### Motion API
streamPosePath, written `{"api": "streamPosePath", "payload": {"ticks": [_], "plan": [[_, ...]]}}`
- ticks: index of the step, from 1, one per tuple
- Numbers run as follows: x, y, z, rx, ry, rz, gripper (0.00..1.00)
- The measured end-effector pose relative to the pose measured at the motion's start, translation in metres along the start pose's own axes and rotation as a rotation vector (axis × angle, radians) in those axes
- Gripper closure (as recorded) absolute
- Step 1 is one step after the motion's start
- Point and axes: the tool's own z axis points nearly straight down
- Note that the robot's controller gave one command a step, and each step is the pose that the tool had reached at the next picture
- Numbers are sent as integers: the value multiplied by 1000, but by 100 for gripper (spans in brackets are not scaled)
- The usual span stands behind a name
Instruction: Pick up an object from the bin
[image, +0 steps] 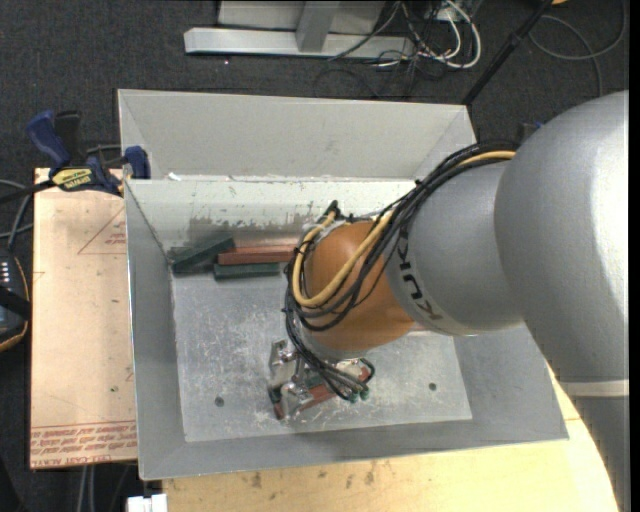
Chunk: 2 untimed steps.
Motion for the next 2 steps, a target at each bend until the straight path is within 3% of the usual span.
{"api": "streamPosePath", "payload": {"ticks": [1,2], "plan": [[0,0,0,0,0,0,100],[20,-13,-59,-8,17,-263,100]]}}
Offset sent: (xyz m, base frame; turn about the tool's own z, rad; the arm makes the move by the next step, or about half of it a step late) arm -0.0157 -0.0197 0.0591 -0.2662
